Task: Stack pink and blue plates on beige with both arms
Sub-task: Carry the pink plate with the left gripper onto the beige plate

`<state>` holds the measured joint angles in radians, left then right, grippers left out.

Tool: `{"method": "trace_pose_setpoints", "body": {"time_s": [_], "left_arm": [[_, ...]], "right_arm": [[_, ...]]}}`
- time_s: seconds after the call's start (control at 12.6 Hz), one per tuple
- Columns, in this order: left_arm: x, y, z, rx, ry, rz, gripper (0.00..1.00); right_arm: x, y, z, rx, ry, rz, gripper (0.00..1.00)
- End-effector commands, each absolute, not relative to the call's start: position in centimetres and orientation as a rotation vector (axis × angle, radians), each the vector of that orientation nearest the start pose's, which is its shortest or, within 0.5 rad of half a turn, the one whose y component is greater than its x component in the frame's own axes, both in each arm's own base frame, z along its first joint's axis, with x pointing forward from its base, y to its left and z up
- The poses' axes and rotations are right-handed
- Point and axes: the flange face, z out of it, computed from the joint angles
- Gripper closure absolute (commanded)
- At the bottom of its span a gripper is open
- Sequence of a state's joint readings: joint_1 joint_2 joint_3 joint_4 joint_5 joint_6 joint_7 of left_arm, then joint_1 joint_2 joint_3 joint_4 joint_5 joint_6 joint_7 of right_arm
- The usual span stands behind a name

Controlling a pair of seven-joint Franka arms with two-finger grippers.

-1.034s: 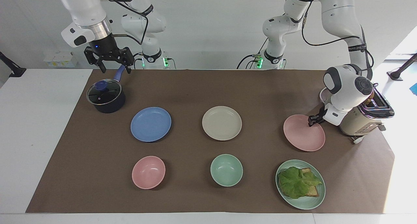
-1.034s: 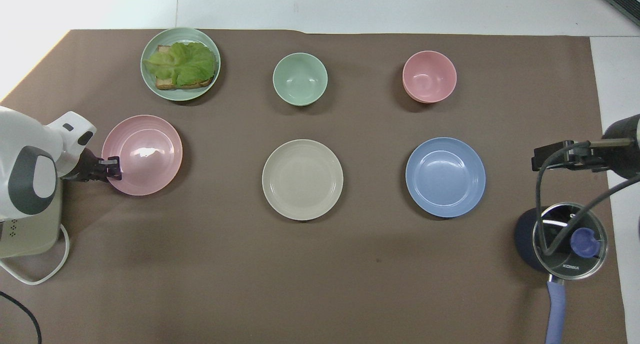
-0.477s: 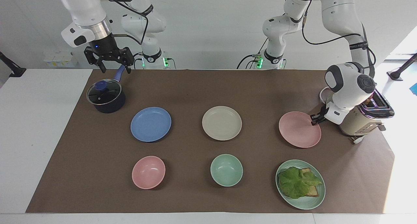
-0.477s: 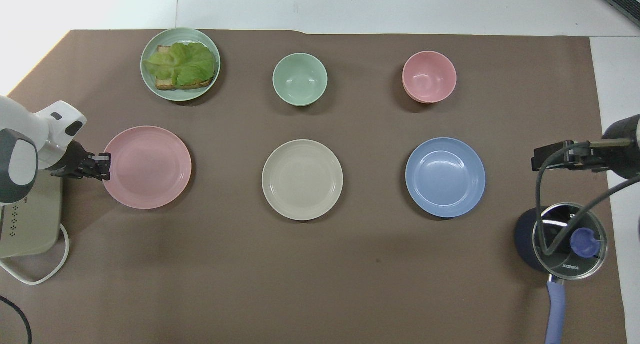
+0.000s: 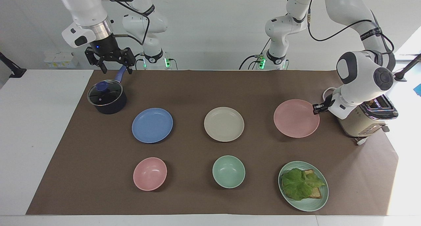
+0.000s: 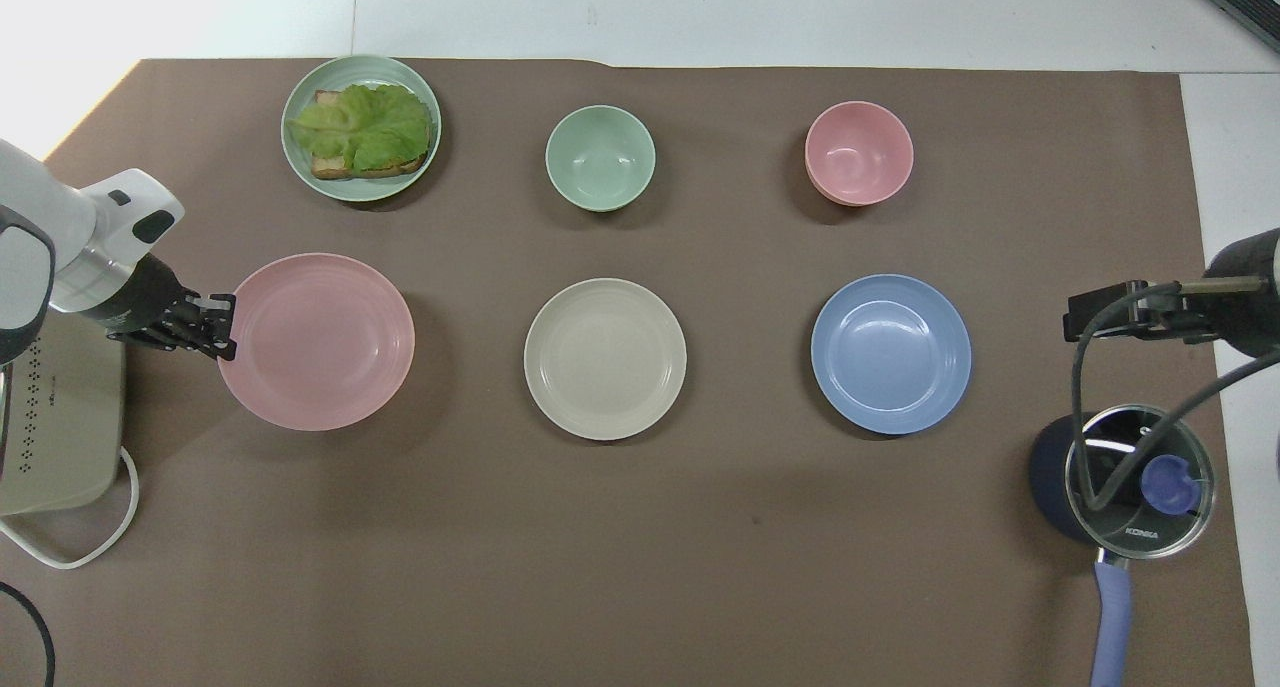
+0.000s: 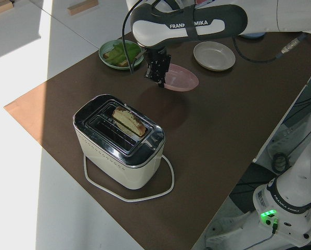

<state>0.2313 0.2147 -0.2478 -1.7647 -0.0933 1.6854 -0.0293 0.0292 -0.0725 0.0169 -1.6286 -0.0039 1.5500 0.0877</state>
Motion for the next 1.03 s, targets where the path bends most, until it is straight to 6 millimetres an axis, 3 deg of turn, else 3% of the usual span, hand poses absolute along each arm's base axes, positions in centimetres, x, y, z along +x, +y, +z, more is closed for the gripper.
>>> {"method": "trace_pose_setpoints", "body": {"time_s": [0.0,0.24,0.48,0.72,0.95], "left_arm": [[57.4,-7.1,44.2,-3.280,-0.028,0.508,1.00],[55.7,-17.4,44.0,-3.234,-0.212,0.473,1.00],[54.2,-24.1,41.0,-3.260,-0.309,0.371,1.00],[53.1,-26.0,37.8,-3.274,-0.341,0.309,1.00],[53.6,-28.2,36.1,-3.320,-0.328,0.235,1.00]], "right_arm": [[52.0,2.2,63.5,-3.119,0.076,0.028,0.00],[51.9,2.1,63.7,-3.119,0.073,0.021,0.00],[51.9,2.1,63.7,-3.118,0.076,0.024,0.00],[51.9,2.0,63.7,-3.118,0.078,0.021,0.00],[51.9,2.0,63.7,-3.118,0.078,0.021,0.00]]}}
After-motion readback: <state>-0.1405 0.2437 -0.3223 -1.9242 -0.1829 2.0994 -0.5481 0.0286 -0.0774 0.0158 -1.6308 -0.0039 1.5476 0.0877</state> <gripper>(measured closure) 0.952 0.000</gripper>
